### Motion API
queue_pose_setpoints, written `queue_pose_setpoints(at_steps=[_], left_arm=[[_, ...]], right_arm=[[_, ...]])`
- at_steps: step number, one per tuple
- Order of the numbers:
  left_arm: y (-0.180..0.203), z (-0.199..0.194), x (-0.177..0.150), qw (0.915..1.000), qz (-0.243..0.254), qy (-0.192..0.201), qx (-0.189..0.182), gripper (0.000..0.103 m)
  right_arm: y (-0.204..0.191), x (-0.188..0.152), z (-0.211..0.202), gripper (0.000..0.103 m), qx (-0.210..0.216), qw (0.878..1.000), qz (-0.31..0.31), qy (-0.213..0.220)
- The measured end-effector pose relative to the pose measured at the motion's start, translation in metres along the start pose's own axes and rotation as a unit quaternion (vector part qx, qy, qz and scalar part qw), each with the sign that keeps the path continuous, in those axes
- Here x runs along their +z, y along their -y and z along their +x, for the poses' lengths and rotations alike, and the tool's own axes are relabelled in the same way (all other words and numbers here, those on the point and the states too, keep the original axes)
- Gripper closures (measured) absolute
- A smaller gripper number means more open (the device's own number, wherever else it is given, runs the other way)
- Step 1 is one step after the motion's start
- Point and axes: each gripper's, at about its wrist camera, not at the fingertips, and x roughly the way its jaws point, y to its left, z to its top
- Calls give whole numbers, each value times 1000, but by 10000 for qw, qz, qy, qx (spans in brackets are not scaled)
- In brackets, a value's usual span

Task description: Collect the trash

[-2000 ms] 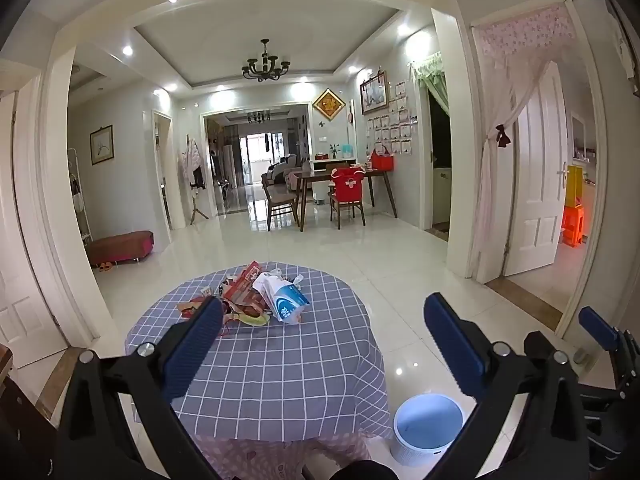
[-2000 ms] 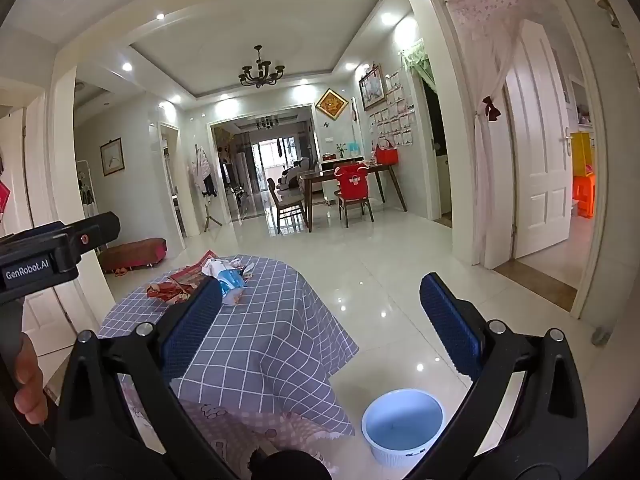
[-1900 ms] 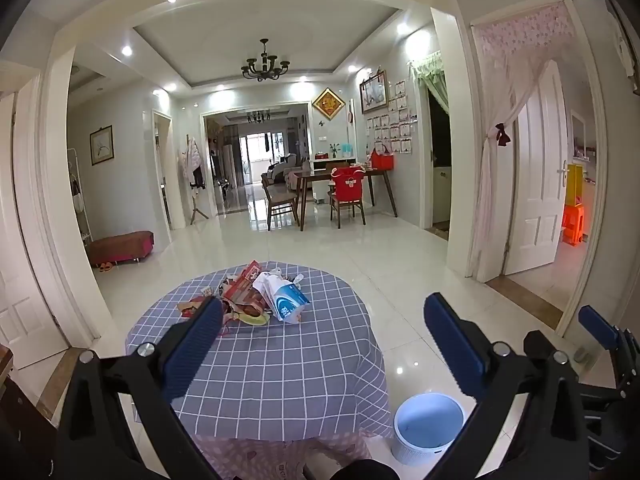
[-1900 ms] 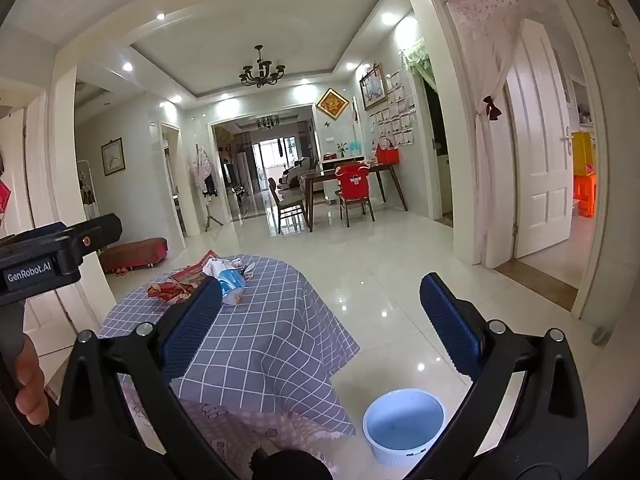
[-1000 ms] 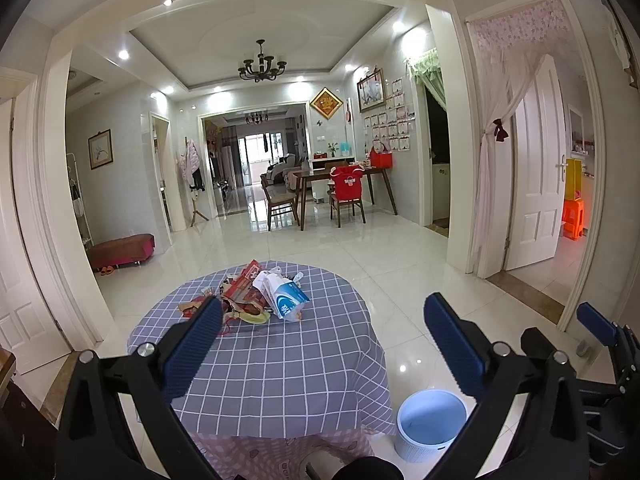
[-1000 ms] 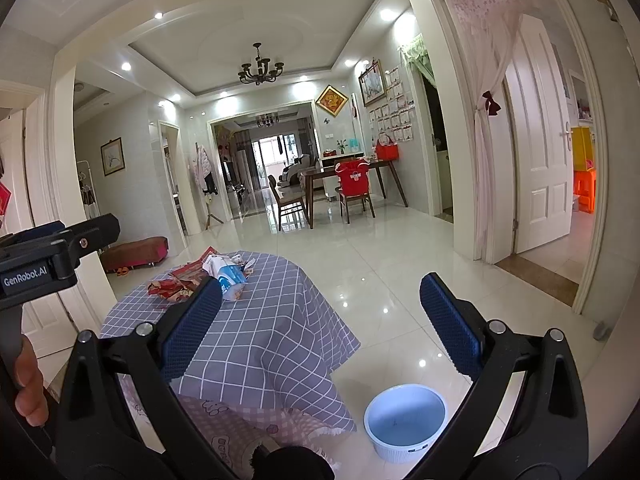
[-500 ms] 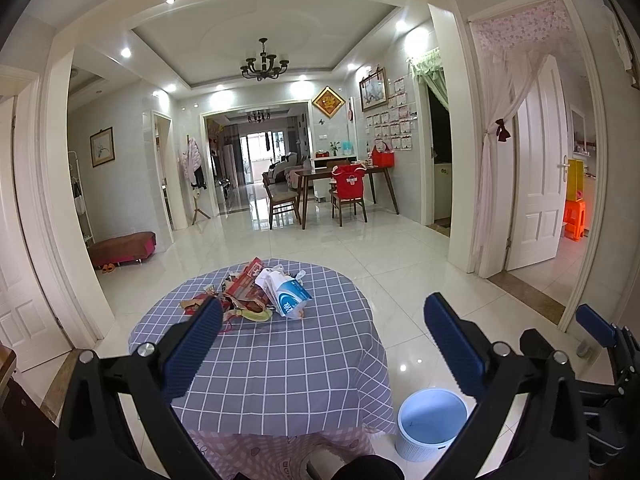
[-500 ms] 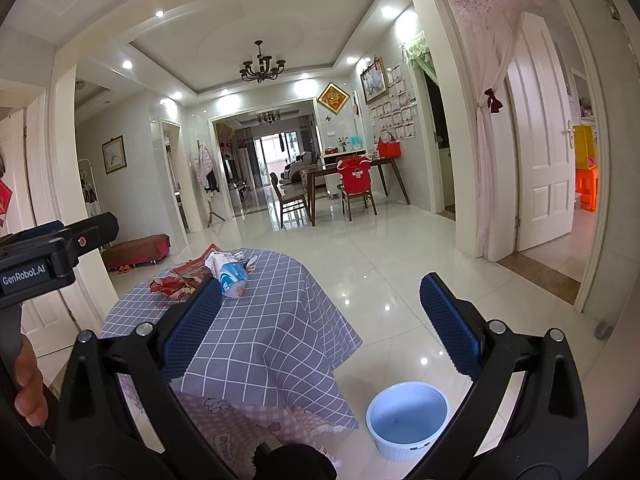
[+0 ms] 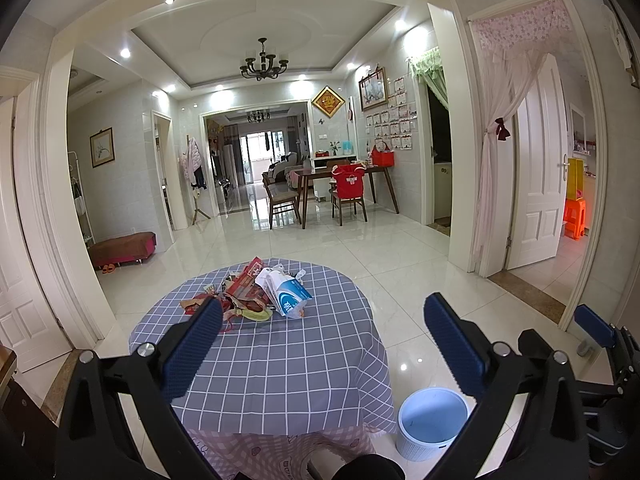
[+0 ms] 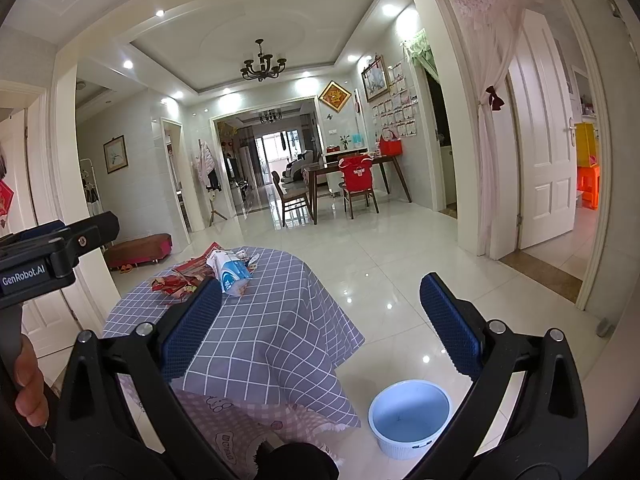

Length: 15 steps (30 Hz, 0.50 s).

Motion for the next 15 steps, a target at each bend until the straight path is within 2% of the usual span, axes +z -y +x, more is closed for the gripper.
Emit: queue_pose_setpoints(at_steps=[15], left_arm=[[1, 0, 5, 10000, 0, -2, 2, 4]], right_arm=[[-3, -2, 4, 6, 51, 10000, 5, -20]])
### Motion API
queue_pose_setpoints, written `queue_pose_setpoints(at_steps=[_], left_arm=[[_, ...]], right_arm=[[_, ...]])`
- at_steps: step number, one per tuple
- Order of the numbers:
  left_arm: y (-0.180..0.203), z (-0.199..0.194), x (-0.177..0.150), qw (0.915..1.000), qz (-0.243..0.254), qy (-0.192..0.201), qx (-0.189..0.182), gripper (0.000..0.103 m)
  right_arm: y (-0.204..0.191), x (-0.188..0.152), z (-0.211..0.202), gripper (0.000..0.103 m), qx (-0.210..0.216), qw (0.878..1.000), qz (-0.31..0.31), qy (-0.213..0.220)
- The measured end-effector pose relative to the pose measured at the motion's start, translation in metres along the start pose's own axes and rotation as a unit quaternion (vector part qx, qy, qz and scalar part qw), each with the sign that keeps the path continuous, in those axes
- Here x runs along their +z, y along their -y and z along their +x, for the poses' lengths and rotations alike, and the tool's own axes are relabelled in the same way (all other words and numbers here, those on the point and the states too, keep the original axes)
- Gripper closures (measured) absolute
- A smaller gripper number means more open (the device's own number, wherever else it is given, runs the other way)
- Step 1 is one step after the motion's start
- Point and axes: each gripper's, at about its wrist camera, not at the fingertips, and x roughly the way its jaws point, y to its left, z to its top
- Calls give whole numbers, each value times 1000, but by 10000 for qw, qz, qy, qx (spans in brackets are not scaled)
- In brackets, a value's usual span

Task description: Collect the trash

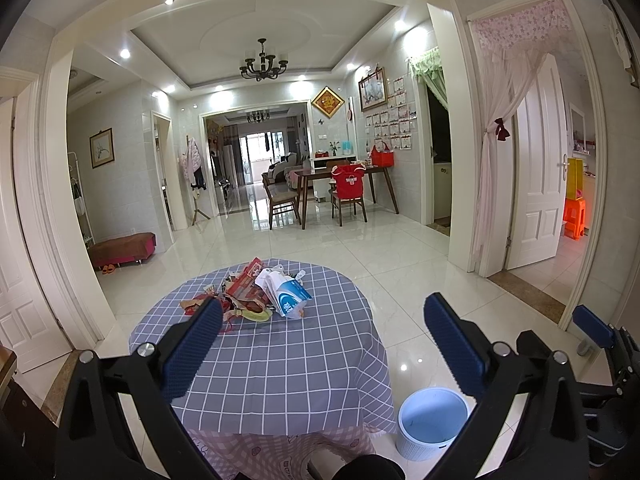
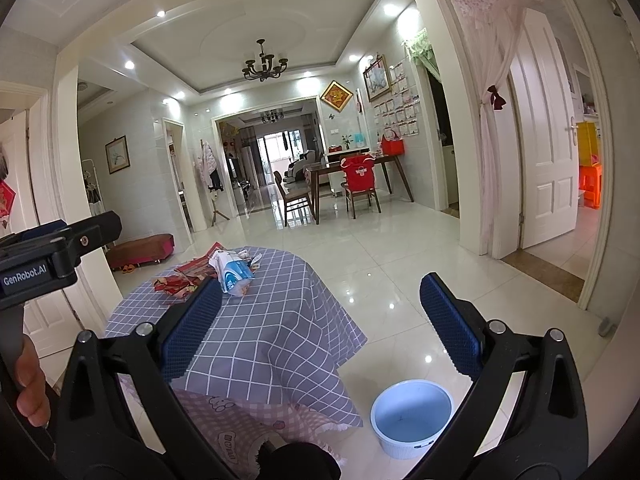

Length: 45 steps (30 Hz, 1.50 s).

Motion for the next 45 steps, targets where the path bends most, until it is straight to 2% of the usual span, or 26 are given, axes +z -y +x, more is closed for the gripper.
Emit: queue_pose_setpoints(at_steps=[17, 25, 29, 31, 39, 45], left_arm=[[1, 0, -1, 10000, 16, -2, 9, 4], [0, 5, -2, 10000, 23, -31, -12, 4], [-4, 16, -8, 9999, 92, -125, -28, 4], [-7, 22, -7, 9998, 88, -159, -29, 4], [-29, 57, -4, 9987, -56, -507, -31, 4], [-59, 102, -6, 9949, -273, -969, 78, 4]], right_arm=[[-1, -2, 3, 6, 24, 10000, 21, -22], [-1, -2, 12, 6, 17, 9998, 80, -184], [-7, -5, 15, 6, 148, 9999, -28, -13], [-10, -7, 17, 6, 57, 9998, -168, 74], [-14, -5, 57, 6, -23, 9987, -69, -504], [-31, -7, 100, 6, -43, 9962, -149, -856]])
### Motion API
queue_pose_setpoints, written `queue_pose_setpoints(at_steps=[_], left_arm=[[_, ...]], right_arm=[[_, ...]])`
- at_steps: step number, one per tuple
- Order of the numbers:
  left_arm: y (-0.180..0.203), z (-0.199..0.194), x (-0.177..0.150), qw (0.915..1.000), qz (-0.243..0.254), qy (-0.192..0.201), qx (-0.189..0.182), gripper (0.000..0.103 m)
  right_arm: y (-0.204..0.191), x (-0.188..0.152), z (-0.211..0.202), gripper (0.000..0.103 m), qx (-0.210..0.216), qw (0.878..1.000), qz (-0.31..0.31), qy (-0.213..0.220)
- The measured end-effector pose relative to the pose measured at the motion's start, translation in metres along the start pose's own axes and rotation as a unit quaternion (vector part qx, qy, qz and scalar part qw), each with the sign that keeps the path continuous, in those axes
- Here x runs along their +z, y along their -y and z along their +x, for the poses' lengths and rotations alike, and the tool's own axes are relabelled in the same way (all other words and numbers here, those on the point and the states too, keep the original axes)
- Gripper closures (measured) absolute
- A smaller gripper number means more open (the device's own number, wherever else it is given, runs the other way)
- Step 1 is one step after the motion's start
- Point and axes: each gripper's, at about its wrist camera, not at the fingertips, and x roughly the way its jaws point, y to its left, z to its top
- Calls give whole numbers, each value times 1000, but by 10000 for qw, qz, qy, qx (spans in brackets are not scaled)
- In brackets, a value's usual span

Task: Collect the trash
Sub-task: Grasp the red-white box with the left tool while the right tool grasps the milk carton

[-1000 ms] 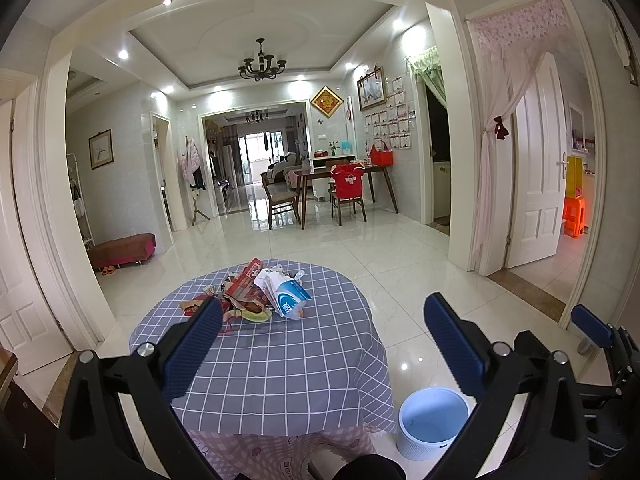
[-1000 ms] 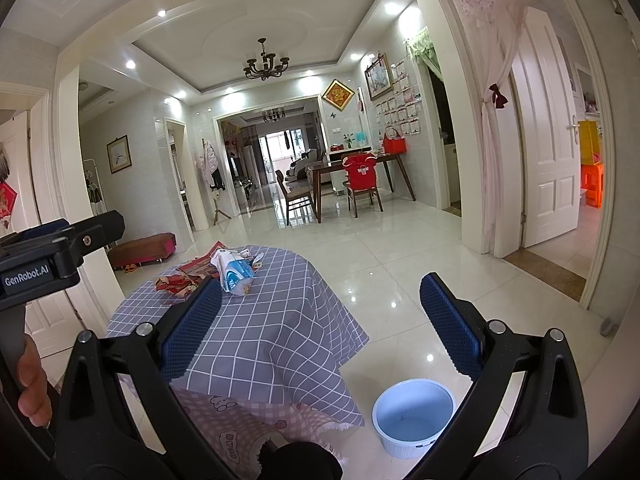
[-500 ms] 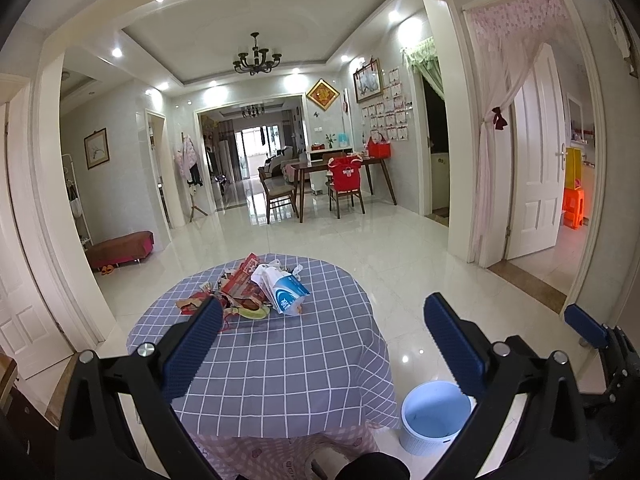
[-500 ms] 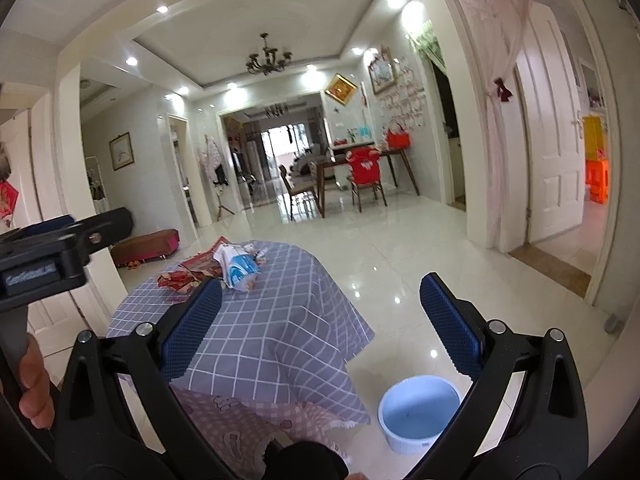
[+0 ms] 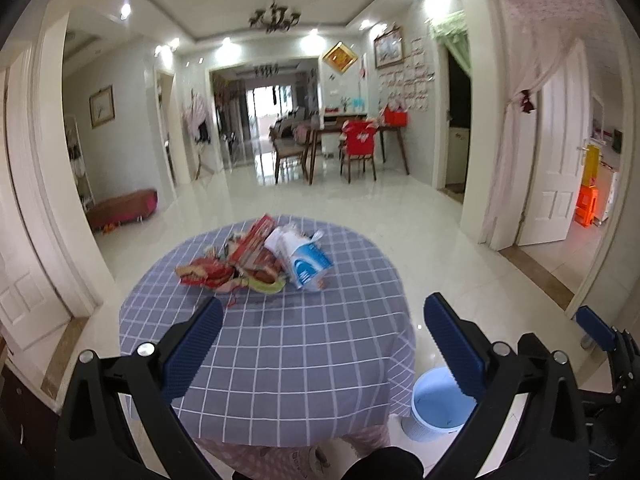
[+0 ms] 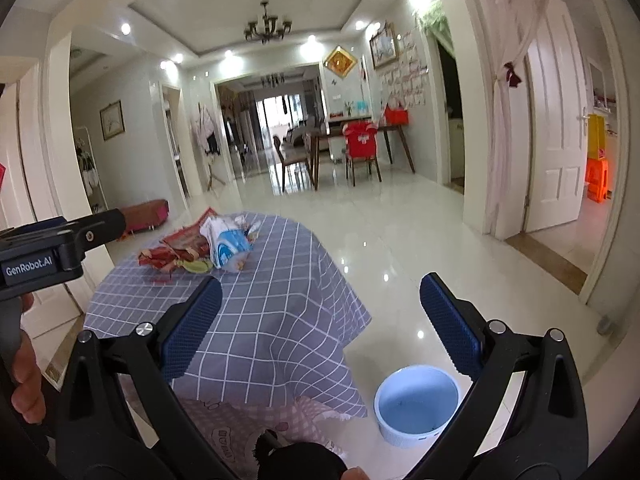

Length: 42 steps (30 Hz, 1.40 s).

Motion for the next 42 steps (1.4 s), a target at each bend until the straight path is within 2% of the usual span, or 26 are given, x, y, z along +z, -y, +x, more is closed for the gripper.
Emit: queue_pose_setpoints(at_steps=[6, 12, 18, 22, 25, 27, 29, 31, 33, 34, 35, 36, 38, 42], left_arm=[[-52, 67, 0, 9975, -324, -629, -59, 4], [-111, 139, -3, 9893, -842, -1148, -326, 4], [-138, 190, 3, 9828, -1174, -1303, -588, 4], [-146, 216, 12, 9805, -1285, -1327, -669, 5], [-148, 240, 25, 9791, -1329, -1256, -888, 15], [-147, 255, 31, 9788, -1306, -1299, -895, 18], [-149, 274, 34, 9762, -1365, -1436, -885, 32], [-151, 289, 35, 9722, -1477, -1508, -1011, 37], [-152, 302, 35, 9696, -1501, -1611, -1064, 48], [-152, 309, 34, 9676, -1514, -1675, -1134, 59], [-154, 313, 34, 9661, -1534, -1710, -1179, 75], [-155, 318, 34, 9642, -1565, -1755, -1226, 84], [-161, 320, 30, 9617, -1661, -1667, -1407, 93], [-164, 305, 29, 9668, -1621, -1360, -1433, 97]], right_arm=[[-25, 5, 73, 6, 170, 9978, -56, -643], [-54, 3, 150, 6, 317, 9926, -194, -1154], [-84, 6, 222, 6, 524, 9860, -432, -1522], [-101, 14, 254, 6, 637, 9850, -439, -1542], [-110, 18, 272, 6, 669, 9844, -416, -1570], [-113, 19, 284, 6, 736, 9835, -339, -1615], [-116, 20, 294, 6, 735, 9831, -357, -1637], [-118, 22, 302, 6, 764, 9827, -416, -1638], [-121, 25, 311, 6, 835, 9816, -441, -1662], [-123, 26, 316, 6, 878, 9809, -451, -1678], [-124, 27, 321, 6, 948, 9799, -484, -1686], [-126, 28, 326, 6, 989, 9793, -517, -1691], [-132, 31, 340, 6, 1130, 9754, -610, -1794], [-139, 34, 363, 6, 1380, 9694, -608, -1936]])
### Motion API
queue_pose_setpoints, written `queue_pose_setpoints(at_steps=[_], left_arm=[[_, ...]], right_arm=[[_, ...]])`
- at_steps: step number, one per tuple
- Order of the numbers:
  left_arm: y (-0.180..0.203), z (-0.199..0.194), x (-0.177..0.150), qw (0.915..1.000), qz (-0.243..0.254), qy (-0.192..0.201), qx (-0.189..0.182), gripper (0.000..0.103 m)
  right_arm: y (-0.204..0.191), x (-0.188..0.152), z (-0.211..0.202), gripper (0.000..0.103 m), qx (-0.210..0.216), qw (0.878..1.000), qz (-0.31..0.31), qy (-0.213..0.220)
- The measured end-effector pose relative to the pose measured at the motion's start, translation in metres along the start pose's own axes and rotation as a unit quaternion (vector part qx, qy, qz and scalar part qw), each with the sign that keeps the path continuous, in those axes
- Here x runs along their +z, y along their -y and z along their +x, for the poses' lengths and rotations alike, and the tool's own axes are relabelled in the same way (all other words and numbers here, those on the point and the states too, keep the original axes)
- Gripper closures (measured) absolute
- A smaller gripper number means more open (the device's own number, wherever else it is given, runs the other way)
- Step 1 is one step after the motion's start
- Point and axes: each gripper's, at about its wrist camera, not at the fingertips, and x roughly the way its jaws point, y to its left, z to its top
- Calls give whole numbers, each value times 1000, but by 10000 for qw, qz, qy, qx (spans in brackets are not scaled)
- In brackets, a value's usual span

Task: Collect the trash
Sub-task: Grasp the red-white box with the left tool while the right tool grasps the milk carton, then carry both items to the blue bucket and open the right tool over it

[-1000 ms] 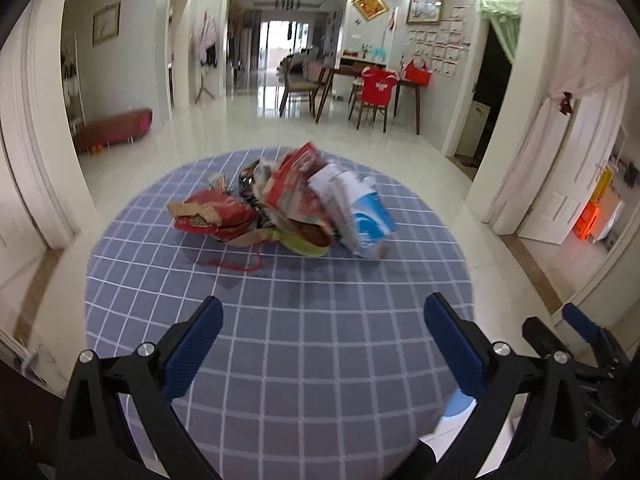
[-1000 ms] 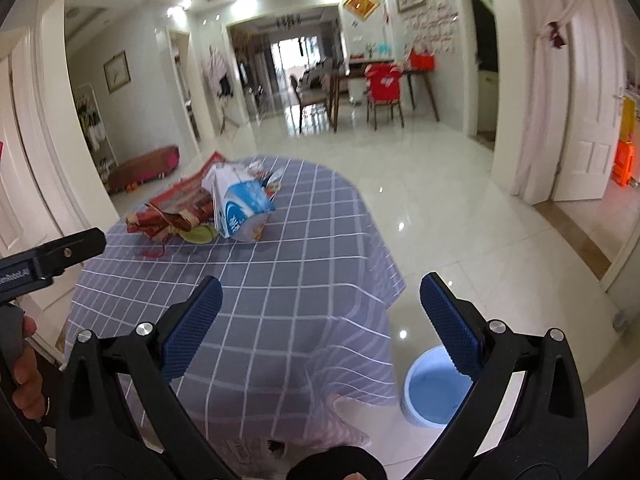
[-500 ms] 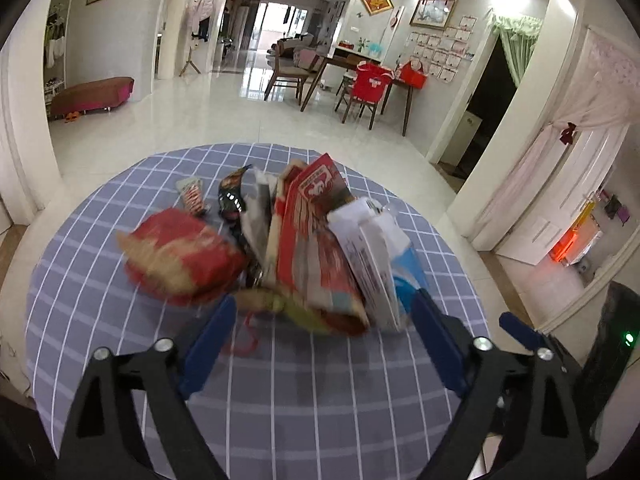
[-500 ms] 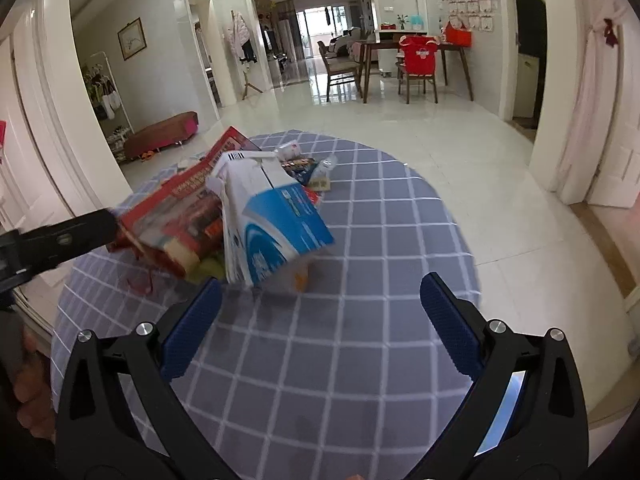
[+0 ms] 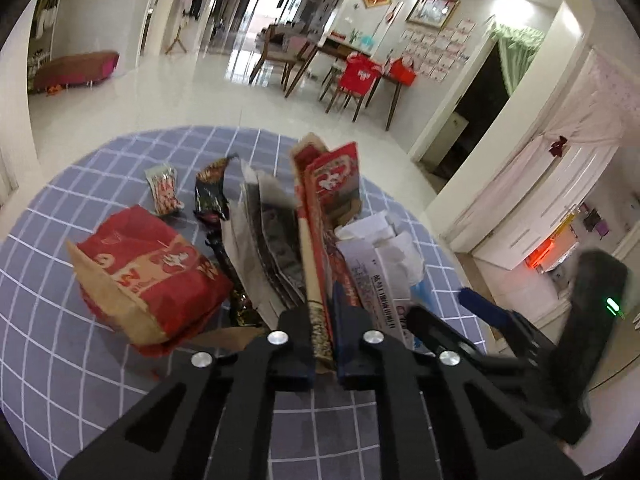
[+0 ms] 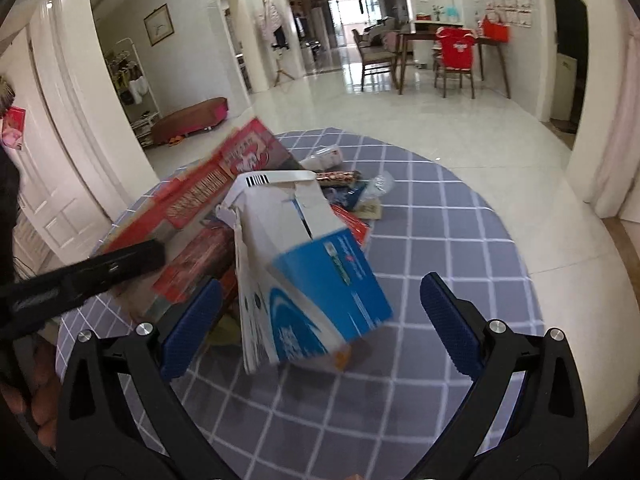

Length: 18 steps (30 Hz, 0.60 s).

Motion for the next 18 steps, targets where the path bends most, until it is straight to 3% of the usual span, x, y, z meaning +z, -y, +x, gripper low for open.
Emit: queue_pose_setpoints(at_steps=[7, 8, 10, 18], left_arm=[[12, -19, -3, 9988, 324, 319, 195, 99], [13, -21, -3, 9987, 326, 330, 196, 99], [15, -28, -5, 9984, 327, 395, 251, 99], [42, -82, -11, 9938, 449, 992, 241, 99]], right_arm=[[-4, 11, 28, 8, 321, 9990, -131, -267], [-4, 11, 27, 23, 281, 9992, -127, -246], [-4, 12, 27, 26, 296, 9991, -149, -259], [9, 10, -35, 28, 630, 9968, 227, 431]])
